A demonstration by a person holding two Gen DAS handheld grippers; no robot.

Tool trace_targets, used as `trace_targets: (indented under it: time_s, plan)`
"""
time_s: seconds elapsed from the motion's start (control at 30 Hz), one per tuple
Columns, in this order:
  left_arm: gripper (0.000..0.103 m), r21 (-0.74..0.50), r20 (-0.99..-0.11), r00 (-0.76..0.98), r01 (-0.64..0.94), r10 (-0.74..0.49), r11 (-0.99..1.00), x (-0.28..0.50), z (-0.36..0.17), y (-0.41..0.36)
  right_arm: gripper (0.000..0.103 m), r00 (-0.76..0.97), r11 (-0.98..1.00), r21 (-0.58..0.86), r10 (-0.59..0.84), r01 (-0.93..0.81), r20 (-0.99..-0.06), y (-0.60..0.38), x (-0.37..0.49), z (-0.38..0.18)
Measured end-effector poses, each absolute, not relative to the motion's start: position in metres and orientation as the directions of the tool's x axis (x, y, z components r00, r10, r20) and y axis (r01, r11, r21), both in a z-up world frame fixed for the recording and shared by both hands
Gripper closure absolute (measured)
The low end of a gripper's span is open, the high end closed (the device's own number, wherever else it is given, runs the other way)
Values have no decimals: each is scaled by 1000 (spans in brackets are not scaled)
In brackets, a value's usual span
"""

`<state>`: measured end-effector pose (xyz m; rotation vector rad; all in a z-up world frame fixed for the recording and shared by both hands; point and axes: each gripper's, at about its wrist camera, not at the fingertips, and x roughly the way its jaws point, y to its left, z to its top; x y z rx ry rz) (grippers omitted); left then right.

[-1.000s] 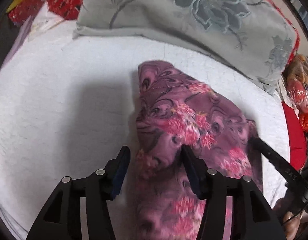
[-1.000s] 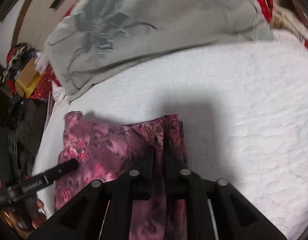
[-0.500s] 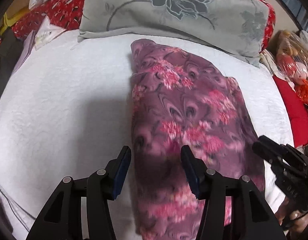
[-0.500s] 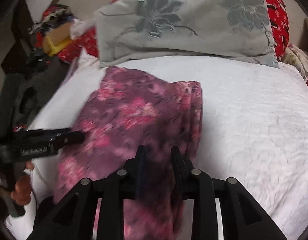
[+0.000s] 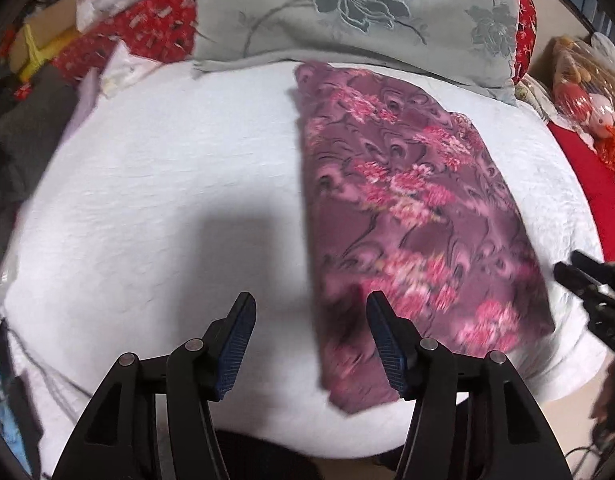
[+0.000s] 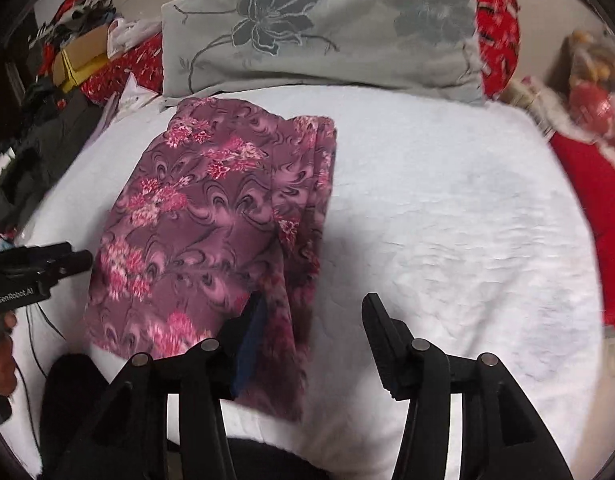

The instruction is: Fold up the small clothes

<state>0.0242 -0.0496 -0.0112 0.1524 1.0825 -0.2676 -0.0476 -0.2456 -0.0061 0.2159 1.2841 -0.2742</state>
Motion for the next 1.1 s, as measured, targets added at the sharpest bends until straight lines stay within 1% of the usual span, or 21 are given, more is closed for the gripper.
trace_targets:
  time_s: [0.13,0.2,0.3,0.4,0.5,0.7,0.93,1.1]
  plan:
    - [45,54,-852,516,257,-90,965,-7,7,-40,31,257,938,-27,-123,346,-959,-235,-60,17]
    - [44,91,-833,549,246,-61,965,-19,13,-41,18,269,930,-36,-143,367,-953,-232,-65,26]
    - [42,159,-794,608,237,-19,959,-39,26,-42,9,286,925,-20,-138,380,-948,-227,-72,35]
    - [40,205,-762,647,231,7,951,-51,32,-46,9,287,931,-18,-132,366,-949,-220,-75,41]
    - [33,209,-745,667,220,9,953,-61,40,-47,8,293,940,-58,-163,337,-942,-209,-75,48]
    - [31,245,-707,707,208,28,947,-77,53,-48,6,338,947,-81,-190,311,-922,-197,-80,63]
    - [27,227,-656,755,201,-3,953,-87,72,-49,5,377,945,-82,-206,318,-903,-197,-78,74]
    - [25,219,-641,767,209,-21,953,-104,76,-57,2,381,943,-91,-216,320,-899,-195,-79,75]
